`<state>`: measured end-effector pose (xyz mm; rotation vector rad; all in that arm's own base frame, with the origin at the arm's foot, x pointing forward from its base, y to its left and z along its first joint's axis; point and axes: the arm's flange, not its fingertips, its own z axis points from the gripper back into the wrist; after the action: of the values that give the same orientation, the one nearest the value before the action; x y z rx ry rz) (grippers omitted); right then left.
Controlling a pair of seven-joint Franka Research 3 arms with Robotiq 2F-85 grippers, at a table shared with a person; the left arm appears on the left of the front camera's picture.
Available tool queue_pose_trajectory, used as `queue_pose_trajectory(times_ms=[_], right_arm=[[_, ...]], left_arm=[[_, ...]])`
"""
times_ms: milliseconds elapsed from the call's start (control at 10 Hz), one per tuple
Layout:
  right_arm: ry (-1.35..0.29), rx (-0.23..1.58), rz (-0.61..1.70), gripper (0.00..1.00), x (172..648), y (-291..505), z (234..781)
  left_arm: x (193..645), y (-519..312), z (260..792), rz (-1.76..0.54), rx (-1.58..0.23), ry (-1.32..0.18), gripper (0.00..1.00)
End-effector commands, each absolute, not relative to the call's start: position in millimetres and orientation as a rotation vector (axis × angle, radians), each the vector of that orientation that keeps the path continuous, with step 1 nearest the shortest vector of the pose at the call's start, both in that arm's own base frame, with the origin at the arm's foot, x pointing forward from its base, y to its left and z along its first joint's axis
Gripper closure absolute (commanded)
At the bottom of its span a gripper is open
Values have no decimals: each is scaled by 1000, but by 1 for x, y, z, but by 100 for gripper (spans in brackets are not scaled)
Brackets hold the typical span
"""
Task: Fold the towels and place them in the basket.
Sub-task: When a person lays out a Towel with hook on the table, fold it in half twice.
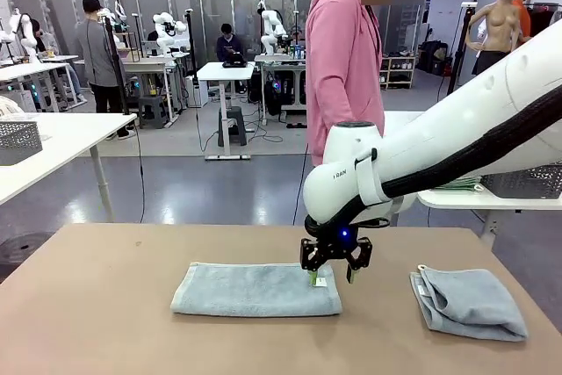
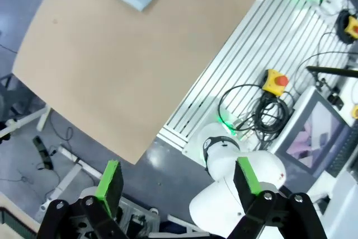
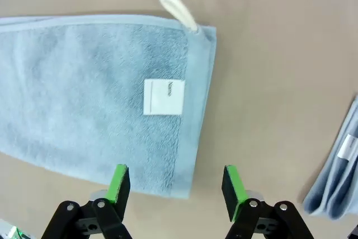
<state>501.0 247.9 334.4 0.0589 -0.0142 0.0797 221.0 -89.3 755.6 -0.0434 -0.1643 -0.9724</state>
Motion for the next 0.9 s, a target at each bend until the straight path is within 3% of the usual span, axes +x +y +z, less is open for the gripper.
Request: queue_pose_trajectory(times_ms=[0, 200, 300, 800], right_arm=[[-21, 70, 46, 16, 516, 245, 315], [-8, 64, 64, 16, 525, 241, 303], [-9, 70, 74, 16, 528, 241, 299], [44, 48, 83, 16, 535, 242, 289]], left_arm=[[207, -100, 756, -964, -17, -154, 0], [185, -99, 767, -910, -28, -235, 0], [204, -99, 761, -983, -28, -182, 0], [204, -99, 761, -983, -28, -182, 0]])
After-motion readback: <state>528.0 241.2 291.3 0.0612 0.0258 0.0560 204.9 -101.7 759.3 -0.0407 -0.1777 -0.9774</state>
